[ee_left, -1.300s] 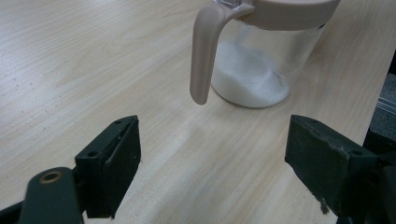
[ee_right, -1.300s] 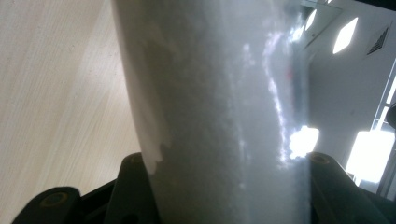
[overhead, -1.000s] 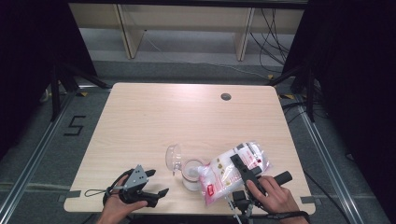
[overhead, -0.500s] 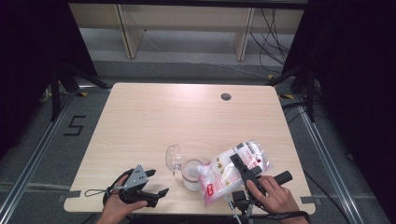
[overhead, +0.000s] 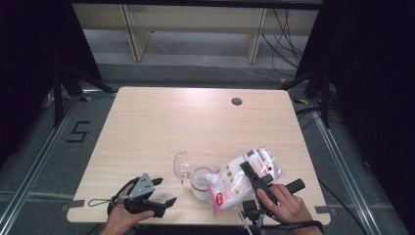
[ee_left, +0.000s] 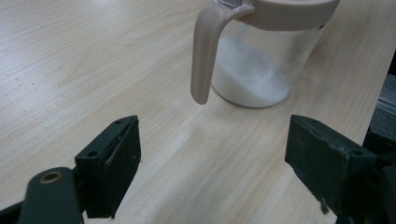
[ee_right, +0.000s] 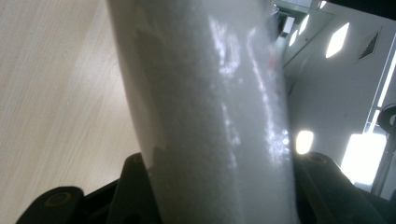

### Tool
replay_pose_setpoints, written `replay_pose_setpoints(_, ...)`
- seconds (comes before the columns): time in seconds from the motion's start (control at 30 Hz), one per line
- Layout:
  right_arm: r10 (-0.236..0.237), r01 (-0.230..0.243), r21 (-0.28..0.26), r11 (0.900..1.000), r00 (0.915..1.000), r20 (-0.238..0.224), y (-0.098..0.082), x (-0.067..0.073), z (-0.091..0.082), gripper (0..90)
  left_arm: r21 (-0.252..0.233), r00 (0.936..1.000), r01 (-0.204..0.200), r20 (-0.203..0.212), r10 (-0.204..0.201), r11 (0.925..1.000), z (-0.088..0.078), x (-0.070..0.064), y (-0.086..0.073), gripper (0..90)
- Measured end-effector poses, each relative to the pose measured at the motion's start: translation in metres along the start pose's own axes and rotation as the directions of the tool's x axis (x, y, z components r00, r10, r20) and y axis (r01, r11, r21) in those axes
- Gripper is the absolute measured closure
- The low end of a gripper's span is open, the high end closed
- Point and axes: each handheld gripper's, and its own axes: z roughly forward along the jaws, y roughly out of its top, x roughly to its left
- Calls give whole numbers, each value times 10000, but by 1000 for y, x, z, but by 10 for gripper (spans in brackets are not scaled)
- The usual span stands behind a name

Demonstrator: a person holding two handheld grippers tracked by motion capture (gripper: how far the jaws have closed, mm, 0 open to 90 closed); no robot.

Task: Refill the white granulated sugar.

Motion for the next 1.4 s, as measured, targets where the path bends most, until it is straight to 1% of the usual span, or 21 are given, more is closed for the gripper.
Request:
replay_pose_setpoints(0.07, -98, 98, -56, 9999, 9999, 78, 0, 0, 1, 592, 14, 10000, -47, 4, 47, 10000, 0, 0, 0, 180)
replay_pose_setpoints(0.13, 123, -123, 45, 9999, 9999, 21, 1, 1, 0, 593, 7, 10000, 7, -13, -7, 10000, -1, 0, 0, 181)
replay_pose_setpoints(0.2, 22, -21, -24, 10000, 9999, 100, 1, 0, 0, 593, 40, 9999, -91, -60, 92, 10000, -1, 0, -1, 181)
replay_pose_setpoints(0.23, 67, -67, 3, 10000, 9999, 92, 1, 0, 0, 594, -39, 10000, -18, -47, 18, 10000, -1, 0, -1, 181)
replay_pose_setpoints(0.27, 90, -89, 86, 9999, 10000, -29, 1, -1, -1, 594, 74, 9998, -164, -113, 165, 9998, -2, 1, -1, 180)
replay_pose_setpoints(0.33, -79, 79, -32, 10000, 10000, 15, 2, -3, 0, 595, 3, 9999, -126, -111, 126, 9999, -2, 1, -1, 181)
replay_pose_setpoints(0.37, -33, 33, -52, 10000, 10000, 41, 2, -2, 0, 596, 58, 9998, -186, -92, 186, 9998, -3, 1, -1, 180)
replay_pose_setpoints(0.4, -134, 135, -110, 9998, 9999, 104, 2, -3, 0, 596, -37, 9996, -277, -52, 277, 9996, -2, 2, -1, 181)
replay_pose_setpoints(0.47, -131, 133, -132, 9998, 9998, 166, 2, -3, 1, 598, 84, 9995, -308, -115, 309, 9995, -4, 2, -1, 180)
replay_pose_setpoints(0.53, 189, -189, -9, 9998, 9998, 64, 2, 0, 0, 599, 72, 9994, -317, -120, 318, 9995, -3, 2, -1, 181)
replay_pose_setpoints(0.57, 195, -195, -29, 9998, 9998, 64, 2, 0, 0, 600, 71, 9994, -319, -119, 319, 9995, -4, 2, -1, 180)
replay_pose_setpoints(0.6, 356, -356, 1, 9994, 9993, 75, 2, 1, 0, 601, 74, 9995, -307, -87, 308, 9995, -4, 2, -1, 180)
replay_pose_setpoints(0.63, 129, -128, -68, 9999, 9999, 85, 2, -1, 0, 603, 186, 9991, -399, -143, 402, 9990, -4, 4, -1, 181)
replay_pose_setpoints(0.67, -52, 52, -107, 9999, 10000, 23, 2, -3, 1, 603, 106, 9999, -113, -106, 114, 9999, -4, 2, -2, 181)
replay_pose_setpoints(0.7, -105, 106, -140, 9998, 9999, 41, 2, -3, 1, 605, 67, 9999, -94, -87, 94, 9999, -3, 1, -2, 181)
replay_pose_setpoints(0.8, -151, 151, -132, 9998, 9999, 50, 1, -4, 1, 607, 46, 9999, -104, -82, 104, 9999, -3, 1, -2, 181)
replay_pose_setpoints(0.93, 191, -191, 30, 9998, 9998, -43, 1, -2, -1, 611, 60, 9999, -105, -121, 106, 9999, -3, 1, -2, 181)
replay_pose_setpoints(1.03, 178, -178, 27, 9998, 9998, -37, 1, -2, -1, 614, -5, 9999, -67, -76, 67, 10000, -2, 1, -2, 181)
replay_pose_setpoints(1.17, 4, -4, -6, 10000, 10000, 27, 1, -3, -1, 617, 131, 9997, -188, -144, 190, 9997, -3, 2, -2, 181)
replay_pose_setpoints(1.2, 36, -35, -48, 10000, 9999, 127, 0, -3, -1, 618, 58, 9999, -109, -102, 109, 9999, -3, 1, -2, 181)
replay_pose_setpoints(1.4, 96, -94, -93, 9999, 9998, 171, 0, -2, -1, 625, 55, 9999, -117, -124, 118, 9999, -3, 1, -2, 181)
